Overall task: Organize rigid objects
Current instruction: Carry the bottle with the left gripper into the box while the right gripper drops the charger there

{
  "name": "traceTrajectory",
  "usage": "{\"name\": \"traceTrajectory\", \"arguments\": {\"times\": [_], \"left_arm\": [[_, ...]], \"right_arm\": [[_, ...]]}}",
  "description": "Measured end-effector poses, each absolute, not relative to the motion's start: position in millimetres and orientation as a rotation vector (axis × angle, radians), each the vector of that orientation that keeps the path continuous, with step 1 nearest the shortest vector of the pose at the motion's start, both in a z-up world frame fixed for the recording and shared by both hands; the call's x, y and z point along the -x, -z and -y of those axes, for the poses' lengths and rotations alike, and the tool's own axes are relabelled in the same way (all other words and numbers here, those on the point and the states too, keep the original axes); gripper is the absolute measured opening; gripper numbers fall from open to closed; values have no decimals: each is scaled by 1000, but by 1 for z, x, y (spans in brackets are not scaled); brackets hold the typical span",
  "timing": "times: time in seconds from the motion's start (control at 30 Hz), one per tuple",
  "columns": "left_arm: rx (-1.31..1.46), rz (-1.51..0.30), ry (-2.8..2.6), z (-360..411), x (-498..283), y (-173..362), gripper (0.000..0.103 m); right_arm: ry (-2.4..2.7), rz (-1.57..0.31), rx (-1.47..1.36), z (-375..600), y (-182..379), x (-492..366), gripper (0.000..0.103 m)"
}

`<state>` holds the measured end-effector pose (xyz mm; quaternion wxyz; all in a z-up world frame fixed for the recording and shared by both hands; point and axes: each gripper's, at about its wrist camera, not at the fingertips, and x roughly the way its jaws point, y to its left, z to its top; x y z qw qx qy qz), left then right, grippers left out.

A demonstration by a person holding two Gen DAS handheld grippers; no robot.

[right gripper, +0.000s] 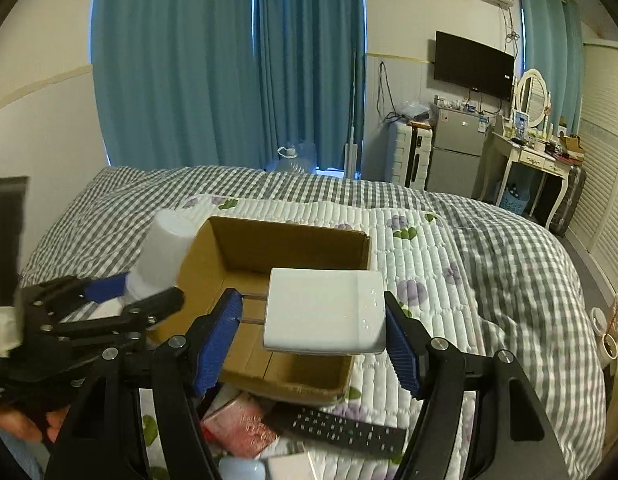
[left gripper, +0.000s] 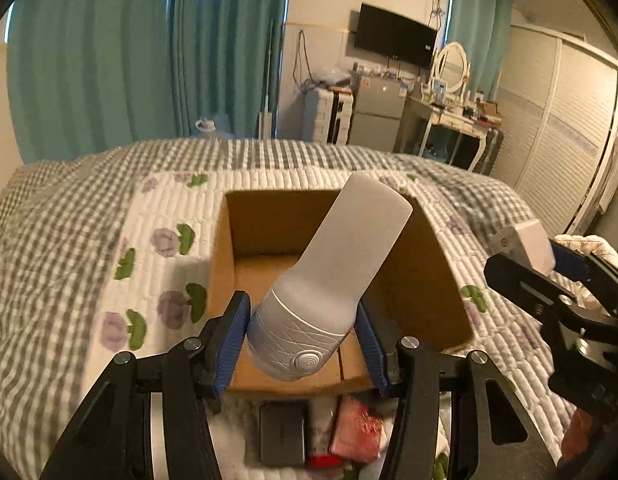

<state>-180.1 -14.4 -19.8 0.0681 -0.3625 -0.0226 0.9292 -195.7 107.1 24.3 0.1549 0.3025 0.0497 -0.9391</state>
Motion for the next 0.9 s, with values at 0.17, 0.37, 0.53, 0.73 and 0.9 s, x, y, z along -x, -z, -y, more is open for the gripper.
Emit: {"name": "traceTrajectory", "arguments": {"times": [0.17, 0.37, 0.53, 0.73, 0.9], "left_arm": [[1132, 33, -2813, 11, 201, 37, 53], [1114, -11, -2796, 4, 214, 50, 71], [1045, -28, -2817, 1, 201, 37, 77], [1016, 88, -2912, 34, 193, 13, 77], [1007, 84, -2985, 58, 192, 7, 77]], "right_arm": [[2684, -198, -889, -102, -9, 218, 68], [2674, -168, -930, -113, 10, 232, 68], [2682, -158, -943, -114, 9, 228, 68], [2669, -151, -917, -104, -5, 235, 68], [2626, -166, -950, -72, 9, 265, 68]]}}
